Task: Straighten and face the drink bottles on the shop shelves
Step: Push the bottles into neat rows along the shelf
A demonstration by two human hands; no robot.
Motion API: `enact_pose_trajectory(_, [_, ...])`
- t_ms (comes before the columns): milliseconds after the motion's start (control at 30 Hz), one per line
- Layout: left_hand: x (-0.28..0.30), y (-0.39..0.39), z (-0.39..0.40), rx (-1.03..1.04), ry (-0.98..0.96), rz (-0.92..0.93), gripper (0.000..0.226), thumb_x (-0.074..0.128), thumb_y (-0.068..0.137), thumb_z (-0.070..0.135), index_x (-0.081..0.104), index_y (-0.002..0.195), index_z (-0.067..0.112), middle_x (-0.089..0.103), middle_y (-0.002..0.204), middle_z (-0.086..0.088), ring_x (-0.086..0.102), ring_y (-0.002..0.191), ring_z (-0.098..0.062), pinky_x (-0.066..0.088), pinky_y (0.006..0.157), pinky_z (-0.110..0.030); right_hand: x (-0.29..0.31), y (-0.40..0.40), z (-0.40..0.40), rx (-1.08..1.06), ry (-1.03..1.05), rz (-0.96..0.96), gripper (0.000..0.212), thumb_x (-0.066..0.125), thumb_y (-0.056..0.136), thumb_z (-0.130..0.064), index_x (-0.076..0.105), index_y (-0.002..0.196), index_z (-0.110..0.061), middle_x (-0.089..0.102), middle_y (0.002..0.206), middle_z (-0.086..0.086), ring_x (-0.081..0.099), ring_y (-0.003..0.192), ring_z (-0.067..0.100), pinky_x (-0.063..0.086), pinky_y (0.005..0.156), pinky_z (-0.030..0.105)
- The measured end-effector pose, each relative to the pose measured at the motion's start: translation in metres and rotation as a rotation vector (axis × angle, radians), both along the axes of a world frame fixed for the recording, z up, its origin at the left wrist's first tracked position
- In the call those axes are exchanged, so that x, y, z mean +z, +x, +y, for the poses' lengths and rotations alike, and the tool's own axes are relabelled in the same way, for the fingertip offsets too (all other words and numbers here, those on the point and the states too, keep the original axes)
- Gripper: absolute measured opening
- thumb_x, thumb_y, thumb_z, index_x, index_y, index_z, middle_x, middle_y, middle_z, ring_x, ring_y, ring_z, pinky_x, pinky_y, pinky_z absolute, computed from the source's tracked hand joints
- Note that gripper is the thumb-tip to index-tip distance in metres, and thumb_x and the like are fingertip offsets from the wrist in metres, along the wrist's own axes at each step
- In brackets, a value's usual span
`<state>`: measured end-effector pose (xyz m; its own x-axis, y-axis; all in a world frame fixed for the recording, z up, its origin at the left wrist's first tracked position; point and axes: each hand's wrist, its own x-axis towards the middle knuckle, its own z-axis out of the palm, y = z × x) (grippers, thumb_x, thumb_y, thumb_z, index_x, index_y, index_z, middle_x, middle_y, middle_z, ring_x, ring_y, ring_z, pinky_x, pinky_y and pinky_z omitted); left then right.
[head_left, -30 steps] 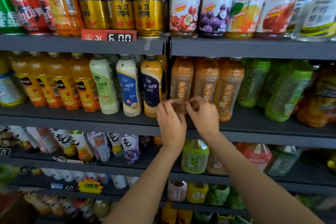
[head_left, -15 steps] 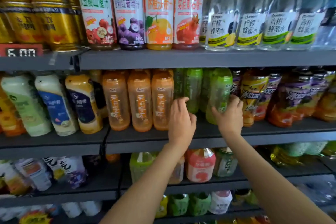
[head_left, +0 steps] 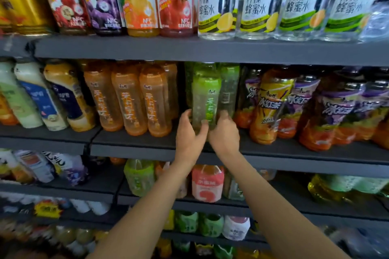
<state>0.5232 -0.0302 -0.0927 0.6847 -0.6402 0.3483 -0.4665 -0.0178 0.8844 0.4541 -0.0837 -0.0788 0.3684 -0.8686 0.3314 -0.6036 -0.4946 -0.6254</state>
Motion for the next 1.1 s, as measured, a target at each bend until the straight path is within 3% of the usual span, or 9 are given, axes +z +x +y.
enact_pose_trajectory(133, [0.004,0.019,0.011,0.115,0.011,-0.025,0.043,0.066,0.085,0.026,0.047,0.122,0.012,0.058,0.113,-0.004,0.057,0.107,-0.021,0.049,0.089,-0.037,-0.003,0.016,0.002,0.279,0.037,-0.031,0.042,0.058,0.089,-0.019,0.045,0.127,-0.007,0.058,0.117,0.012,0.061,0.098,0.028,0.049,0.073,0.034])
enact_pose_trajectory(267, [0.008,0.03,0.021,0.199,0.115,-0.164,0.047,0.066,0.084,0.037,0.05,0.12,0.01,0.063,0.112,-0.006,0.059,0.105,-0.023,0.044,0.082,-0.027,-0.003,0.006,-0.027,0.407,0.188,-0.086,0.049,0.062,0.088,-0.013,0.048,0.134,-0.012,0.067,0.103,0.011,0.06,0.052,-0.001,0.05,0.051,0.018])
enact_pose_trajectory(333, [0.012,0.03,0.024,0.227,0.143,-0.215,0.051,0.067,0.083,0.039,0.051,0.12,0.009,0.064,0.111,-0.006,0.059,0.104,-0.023,0.04,0.077,-0.023,0.002,0.008,-0.04,0.201,0.021,-0.112,0.049,0.058,0.09,-0.015,0.045,0.137,-0.012,0.062,0.118,0.014,0.069,0.078,0.011,0.057,0.071,0.03])
enact_pose_trajectory(433, [0.017,0.033,0.027,0.238,0.194,-0.249,0.056,0.068,0.081,0.043,0.05,0.121,0.009,0.064,0.111,-0.007,0.059,0.105,-0.025,0.041,0.078,-0.026,0.014,0.022,-0.037,0.12,-0.264,-0.001,0.057,0.054,0.091,-0.017,0.033,0.144,-0.008,0.036,0.148,0.009,0.056,0.116,0.027,0.051,0.089,0.039])
enact_pose_trajectory(533, [0.015,0.04,0.031,0.206,0.227,-0.28,0.058,0.068,0.079,0.046,0.05,0.119,0.009,0.064,0.112,-0.008,0.058,0.106,-0.027,0.043,0.081,-0.032,0.025,0.042,-0.032,0.041,-0.284,0.166,0.07,0.051,0.094,-0.021,0.011,0.149,-0.003,0.012,0.157,0.008,0.059,0.109,0.029,0.049,0.079,0.036])
enact_pose_trajectory(633, [0.009,0.045,0.033,0.203,0.236,-0.285,0.06,0.067,0.078,0.048,0.047,0.119,0.009,0.061,0.114,-0.008,0.056,0.107,-0.027,0.043,0.08,-0.034,0.029,0.06,-0.027,-0.064,-0.209,0.195,0.069,0.041,0.096,-0.012,-0.001,0.148,0.001,0.009,0.155,0.017,0.063,0.101,0.032,0.047,0.072,0.035])
enact_pose_trajectory(767, [0.008,0.045,0.033,0.21,0.235,-0.259,0.059,0.068,0.078,0.048,0.045,0.118,0.011,0.058,0.116,-0.009,0.054,0.108,-0.027,0.045,0.08,-0.038,0.041,0.07,-0.027,-0.168,-0.117,0.132,0.054,0.037,0.096,-0.008,0.016,0.145,0.001,0.023,0.146,0.02,0.061,0.102,0.035,0.048,0.078,0.039])
enact_pose_trajectory(967, [0.008,0.047,0.035,0.174,0.217,-0.248,0.057,0.069,0.077,0.046,0.044,0.114,0.011,0.058,0.115,-0.009,0.055,0.108,-0.028,0.046,0.079,-0.038,0.048,0.066,-0.029,-0.123,0.04,-0.022,0.04,0.058,0.089,-0.02,0.044,0.12,0.001,0.046,0.13,0.019,0.055,0.111,0.038,0.045,0.087,0.044])
enact_pose_trajectory(1100, [0.008,0.044,0.035,0.165,0.187,-0.26,0.057,0.068,0.079,0.045,0.044,0.116,0.009,0.056,0.116,-0.01,0.052,0.11,-0.028,0.046,0.079,-0.039,0.044,0.044,-0.032,-0.144,0.0,-0.149,0.024,0.056,0.091,-0.02,0.066,0.105,-0.004,0.067,0.105,0.017,0.063,0.098,0.033,0.05,0.077,0.037])
